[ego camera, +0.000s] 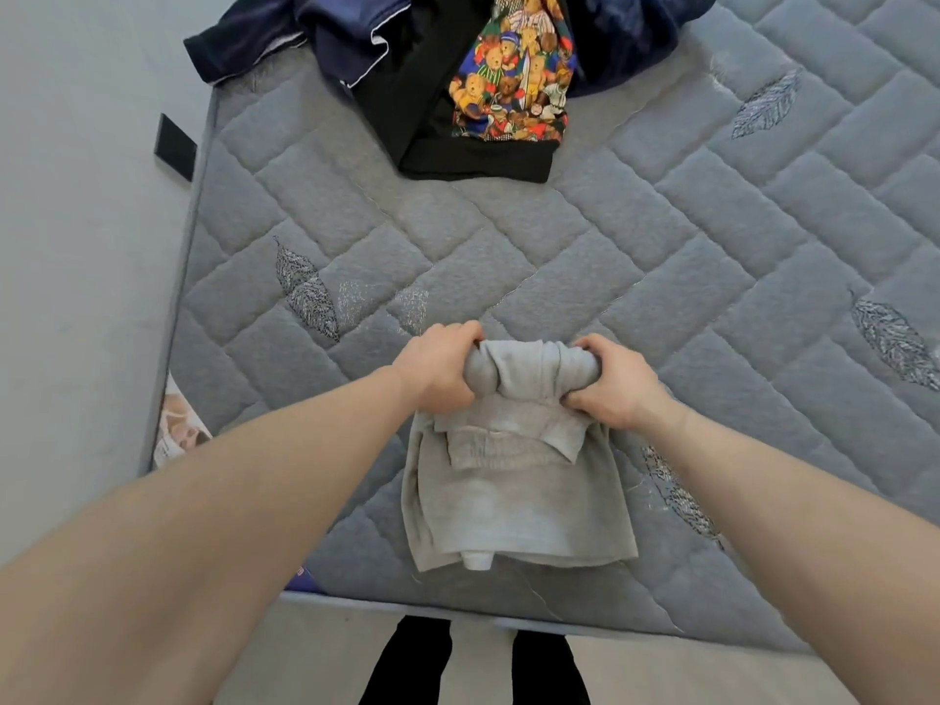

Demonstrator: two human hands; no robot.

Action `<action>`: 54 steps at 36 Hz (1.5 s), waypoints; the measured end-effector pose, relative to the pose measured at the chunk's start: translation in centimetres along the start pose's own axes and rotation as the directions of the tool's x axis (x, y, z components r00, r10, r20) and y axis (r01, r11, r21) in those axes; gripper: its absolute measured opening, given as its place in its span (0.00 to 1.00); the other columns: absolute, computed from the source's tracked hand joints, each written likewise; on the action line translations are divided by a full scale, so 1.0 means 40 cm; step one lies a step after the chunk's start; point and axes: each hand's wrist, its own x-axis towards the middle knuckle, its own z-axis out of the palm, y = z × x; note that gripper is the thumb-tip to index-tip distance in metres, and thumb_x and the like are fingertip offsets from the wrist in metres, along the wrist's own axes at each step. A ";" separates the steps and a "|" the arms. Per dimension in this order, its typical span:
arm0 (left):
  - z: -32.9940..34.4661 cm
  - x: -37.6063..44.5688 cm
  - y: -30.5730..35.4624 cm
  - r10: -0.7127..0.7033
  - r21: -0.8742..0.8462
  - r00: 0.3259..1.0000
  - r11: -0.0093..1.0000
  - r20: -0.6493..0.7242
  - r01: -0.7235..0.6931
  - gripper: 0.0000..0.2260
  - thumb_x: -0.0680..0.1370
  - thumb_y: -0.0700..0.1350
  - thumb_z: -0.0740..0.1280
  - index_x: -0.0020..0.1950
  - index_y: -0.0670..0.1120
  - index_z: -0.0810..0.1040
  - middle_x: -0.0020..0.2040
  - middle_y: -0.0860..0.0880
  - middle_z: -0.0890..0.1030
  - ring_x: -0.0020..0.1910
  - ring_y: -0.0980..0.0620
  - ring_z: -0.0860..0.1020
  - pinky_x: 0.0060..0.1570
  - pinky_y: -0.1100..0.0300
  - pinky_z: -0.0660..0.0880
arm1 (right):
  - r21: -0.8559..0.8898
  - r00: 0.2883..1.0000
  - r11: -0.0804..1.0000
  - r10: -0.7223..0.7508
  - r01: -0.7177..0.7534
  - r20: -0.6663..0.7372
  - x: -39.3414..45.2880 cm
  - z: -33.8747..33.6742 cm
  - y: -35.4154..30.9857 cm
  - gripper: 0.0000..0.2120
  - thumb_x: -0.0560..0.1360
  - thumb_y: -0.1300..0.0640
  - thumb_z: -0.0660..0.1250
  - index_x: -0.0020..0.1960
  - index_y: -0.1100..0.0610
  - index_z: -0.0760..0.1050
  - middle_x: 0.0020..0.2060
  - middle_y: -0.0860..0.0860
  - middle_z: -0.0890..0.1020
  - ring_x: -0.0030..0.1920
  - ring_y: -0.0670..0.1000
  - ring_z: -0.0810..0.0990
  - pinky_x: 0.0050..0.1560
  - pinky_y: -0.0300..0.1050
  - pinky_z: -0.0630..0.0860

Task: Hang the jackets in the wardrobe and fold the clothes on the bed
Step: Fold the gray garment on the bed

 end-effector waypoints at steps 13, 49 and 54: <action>0.111 -0.182 0.024 0.584 0.393 0.730 0.802 -0.355 -0.450 0.14 0.65 0.38 0.67 0.49 0.47 0.77 0.44 0.47 0.74 0.43 0.44 0.72 0.44 0.51 0.69 | -0.266 0.811 0.812 -0.566 0.519 -0.148 -0.147 0.027 0.087 0.22 0.61 0.70 0.72 0.49 0.54 0.70 0.58 0.48 0.70 0.54 0.55 0.72 0.40 0.55 0.78; 0.342 -0.289 0.074 -0.576 -0.870 0.799 0.291 0.172 0.397 0.51 0.58 0.59 0.82 0.74 0.53 0.59 0.69 0.54 0.70 0.69 0.52 0.70 0.66 0.56 0.72 | 0.558 0.912 0.751 0.409 -0.352 0.024 -0.308 0.249 0.126 0.45 0.73 0.46 0.76 0.81 0.51 0.55 0.74 0.56 0.65 0.76 0.55 0.62 0.77 0.52 0.59; 0.312 -0.301 0.098 -0.447 -0.933 0.873 0.192 0.193 0.304 0.38 0.62 0.48 0.80 0.70 0.52 0.70 0.62 0.55 0.82 0.60 0.55 0.81 0.60 0.54 0.78 | 0.638 0.949 0.712 0.297 -0.294 0.106 -0.326 0.197 0.128 0.31 0.74 0.48 0.75 0.74 0.46 0.68 0.63 0.43 0.80 0.66 0.48 0.77 0.71 0.50 0.70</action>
